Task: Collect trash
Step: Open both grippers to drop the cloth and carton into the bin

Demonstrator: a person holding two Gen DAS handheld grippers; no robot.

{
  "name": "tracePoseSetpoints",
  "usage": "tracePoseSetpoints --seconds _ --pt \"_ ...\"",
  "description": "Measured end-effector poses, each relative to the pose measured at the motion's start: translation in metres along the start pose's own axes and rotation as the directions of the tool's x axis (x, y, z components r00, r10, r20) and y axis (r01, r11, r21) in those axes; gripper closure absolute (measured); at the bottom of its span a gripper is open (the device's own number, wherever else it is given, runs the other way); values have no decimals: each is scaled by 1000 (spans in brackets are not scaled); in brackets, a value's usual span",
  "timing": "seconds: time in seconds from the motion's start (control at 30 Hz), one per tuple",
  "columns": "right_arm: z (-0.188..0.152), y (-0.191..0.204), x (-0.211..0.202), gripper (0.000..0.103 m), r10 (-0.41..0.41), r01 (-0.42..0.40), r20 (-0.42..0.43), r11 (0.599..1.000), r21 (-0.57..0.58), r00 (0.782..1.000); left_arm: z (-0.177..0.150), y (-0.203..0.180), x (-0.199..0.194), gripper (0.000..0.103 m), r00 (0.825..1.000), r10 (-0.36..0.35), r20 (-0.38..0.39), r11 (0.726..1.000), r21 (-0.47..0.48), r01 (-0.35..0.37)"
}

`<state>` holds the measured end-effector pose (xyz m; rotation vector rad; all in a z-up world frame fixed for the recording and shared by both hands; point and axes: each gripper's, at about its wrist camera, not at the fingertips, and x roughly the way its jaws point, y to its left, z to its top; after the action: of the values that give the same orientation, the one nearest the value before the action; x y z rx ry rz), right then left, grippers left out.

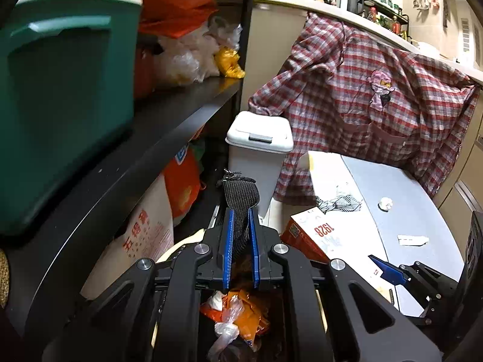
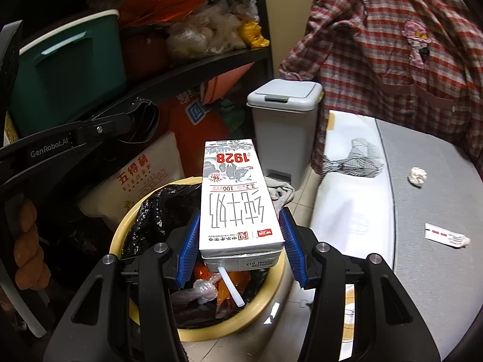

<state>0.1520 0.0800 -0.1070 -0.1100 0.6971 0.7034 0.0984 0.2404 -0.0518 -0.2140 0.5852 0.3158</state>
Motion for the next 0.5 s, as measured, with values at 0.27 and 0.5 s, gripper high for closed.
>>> tracePoseSetpoints --seconds 0.27,0.5 --pt "-6 13 14 52 10 -10 -24 1000 -14 1000 -10 16 11 92 996 60 -67 998 -8 -60" --pt "-5 16 18 39 5 -5 -38 1000 -9 999 -7 22 3 29 984 176 -20 984 -13 -176"
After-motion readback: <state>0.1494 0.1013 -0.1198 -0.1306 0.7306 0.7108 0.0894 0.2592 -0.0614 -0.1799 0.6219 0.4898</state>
